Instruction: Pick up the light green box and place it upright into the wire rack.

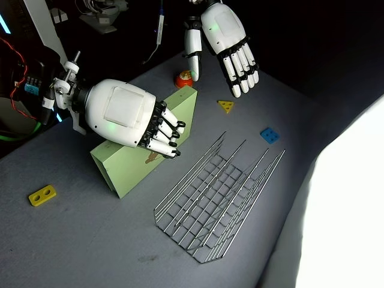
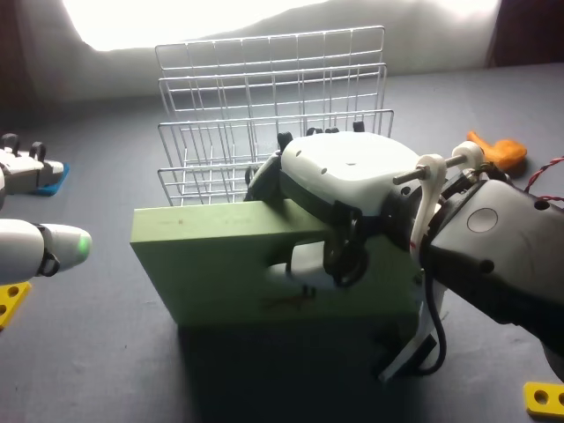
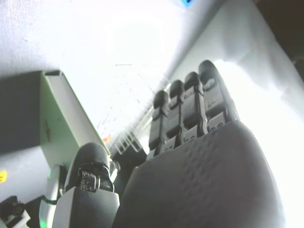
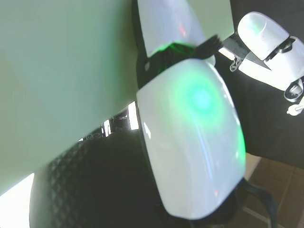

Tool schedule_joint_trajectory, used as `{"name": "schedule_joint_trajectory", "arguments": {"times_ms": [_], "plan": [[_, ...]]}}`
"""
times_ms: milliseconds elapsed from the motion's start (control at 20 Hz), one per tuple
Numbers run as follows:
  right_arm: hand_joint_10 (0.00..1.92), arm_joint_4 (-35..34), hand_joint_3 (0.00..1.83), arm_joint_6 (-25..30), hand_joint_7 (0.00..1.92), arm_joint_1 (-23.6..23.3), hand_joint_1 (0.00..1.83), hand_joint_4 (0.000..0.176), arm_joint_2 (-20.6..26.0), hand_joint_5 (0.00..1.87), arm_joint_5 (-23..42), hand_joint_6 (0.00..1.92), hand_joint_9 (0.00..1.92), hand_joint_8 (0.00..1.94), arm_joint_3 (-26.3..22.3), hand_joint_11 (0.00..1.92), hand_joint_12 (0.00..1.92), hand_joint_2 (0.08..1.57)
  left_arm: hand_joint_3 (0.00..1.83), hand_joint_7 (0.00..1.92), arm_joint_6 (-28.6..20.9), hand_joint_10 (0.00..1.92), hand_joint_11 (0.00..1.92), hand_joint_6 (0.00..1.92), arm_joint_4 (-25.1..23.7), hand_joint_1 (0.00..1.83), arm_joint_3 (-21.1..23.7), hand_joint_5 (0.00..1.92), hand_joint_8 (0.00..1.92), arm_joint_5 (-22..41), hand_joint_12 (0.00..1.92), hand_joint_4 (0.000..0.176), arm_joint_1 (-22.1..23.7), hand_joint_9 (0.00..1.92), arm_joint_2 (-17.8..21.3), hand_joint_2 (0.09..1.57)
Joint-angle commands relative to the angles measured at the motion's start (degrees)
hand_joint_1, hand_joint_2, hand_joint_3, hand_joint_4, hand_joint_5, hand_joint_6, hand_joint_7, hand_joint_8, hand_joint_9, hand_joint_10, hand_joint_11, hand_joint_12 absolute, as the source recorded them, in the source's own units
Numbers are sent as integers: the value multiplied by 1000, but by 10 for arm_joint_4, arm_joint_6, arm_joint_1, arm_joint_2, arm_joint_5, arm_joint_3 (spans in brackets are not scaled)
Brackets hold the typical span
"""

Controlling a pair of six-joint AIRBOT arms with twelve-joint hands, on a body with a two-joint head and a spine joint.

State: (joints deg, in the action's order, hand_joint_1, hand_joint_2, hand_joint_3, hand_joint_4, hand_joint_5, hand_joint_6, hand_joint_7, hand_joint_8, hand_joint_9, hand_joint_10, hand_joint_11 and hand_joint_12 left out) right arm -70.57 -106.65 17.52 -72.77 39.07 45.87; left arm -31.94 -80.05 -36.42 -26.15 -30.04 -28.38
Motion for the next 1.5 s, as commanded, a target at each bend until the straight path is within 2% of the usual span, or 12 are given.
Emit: {"name": "schedule_joint_trajectory", "arguments": {"times_ms": [0, 50, 100, 150, 250, 600, 750, 850, 900, 1150, 1300, 1450], "plan": [[1464, 36, 0, 1, 1047, -2, 1387, 0, 3, 1079, 24, 552, 836, 1027, -1, 723, 1800, 1107, 0, 134, 1, 8, 0, 8, -24, 0, -3, 160, 5, -11, 329, 0, 6, 83, 0, 1281], [1433, 36, 7, 1, 1008, -2, 1378, 0, 3, 984, 24, 792, 796, 1066, -1, 702, 1741, 1123, 0, 126, 1, 5, 0, 4, -24, 0, -3, 153, 1, -11, 308, 0, 6, 79, 0, 1280], [1434, 37, 4, 1, 977, -2, 1374, 0, 3, 958, 24, 852, 782, 1113, -1, 671, 1760, 1134, 0, 97, 1, 3, 0, 3, -24, 0, -3, 126, 2, -11, 228, 0, 6, 57, 0, 1277], [1436, 38, 2, 1, 963, -2, 1373, 0, 4, 953, 24, 872, 773, 1138, -1, 670, 1761, 1139, 0, 113, 2, 7, 0, 7, -24, 0, -3, 137, 6, -11, 260, 0, 6, 68, 0, 1274], [1481, 38, 2, 1, 943, -4, 1371, 0, 4, 947, 22, 841, 747, 1192, -1, 627, 1825, 1149, 2, 128, 3, 9, 0, 10, -24, 0, -3, 158, 6, -10, 309, 0, 6, 82, 0, 1284], [1528, 38, 0, 20, 933, -35, 1370, 0, 24, 969, -5, 761, 729, 1210, -1, 648, 1859, 1154, 2, 74, 4, 2, 0, 3, -24, 0, -3, 116, 1, -9, 47, 0, 6, 38, 0, 1296], [1499, 38, 0, 22, 934, -59, 1372, 0, 36, 988, -35, 749, 748, 1203, -1, 644, 1839, 1147, 2, 72, 5, 4, 0, 1, -24, 0, -4, 112, 2, -9, 33, 0, 13, 40, -3, 1296], [1461, 38, 0, 22, 938, -74, 1373, 0, 42, 1026, -51, 764, 779, 1109, -1, 578, 1814, 1133, 2, 66, 9, 1, 0, 0, -24, 0, -2, 109, 0, -9, 33, 0, 18, 35, -6, 1297], [1481, 38, 2, 22, 922, -86, 1370, 0, 47, 1006, -69, 791, 756, 1148, 1, 546, 1825, 1142, 0, 68, 12, 1, 0, 2, -24, 0, -1, 114, 1, -9, 33, 0, 19, 34, -7, 1292], [1278, 37, 0, 17, 1092, -123, 1385, 0, 52, 1026, -131, 835, 862, 857, 26, 595, 1632, 1092, 0, 71, 56, 4, 0, 7, 18, 0, -4, 86, 4, -4, 109, 0, 16, 40, -6, 1292], [1325, 37, 1, 9, 1055, -144, 1383, 0, 53, 1040, -166, 731, 831, 987, 45, 553, 1708, 1101, 0, 70, 56, 4, 0, 2, 19, 0, -4, 83, 0, 0, 141, 0, 19, 49, -6, 1293], [1367, 36, 0, -5, 1030, -164, 1379, 0, 54, 985, -200, 796, 800, 1053, 60, 524, 1737, 1119, 0, 30, 62, 1, 0, 0, 19, 0, -6, 42, 0, 6, 51, 0, 25, 29, -6, 1290]]}}
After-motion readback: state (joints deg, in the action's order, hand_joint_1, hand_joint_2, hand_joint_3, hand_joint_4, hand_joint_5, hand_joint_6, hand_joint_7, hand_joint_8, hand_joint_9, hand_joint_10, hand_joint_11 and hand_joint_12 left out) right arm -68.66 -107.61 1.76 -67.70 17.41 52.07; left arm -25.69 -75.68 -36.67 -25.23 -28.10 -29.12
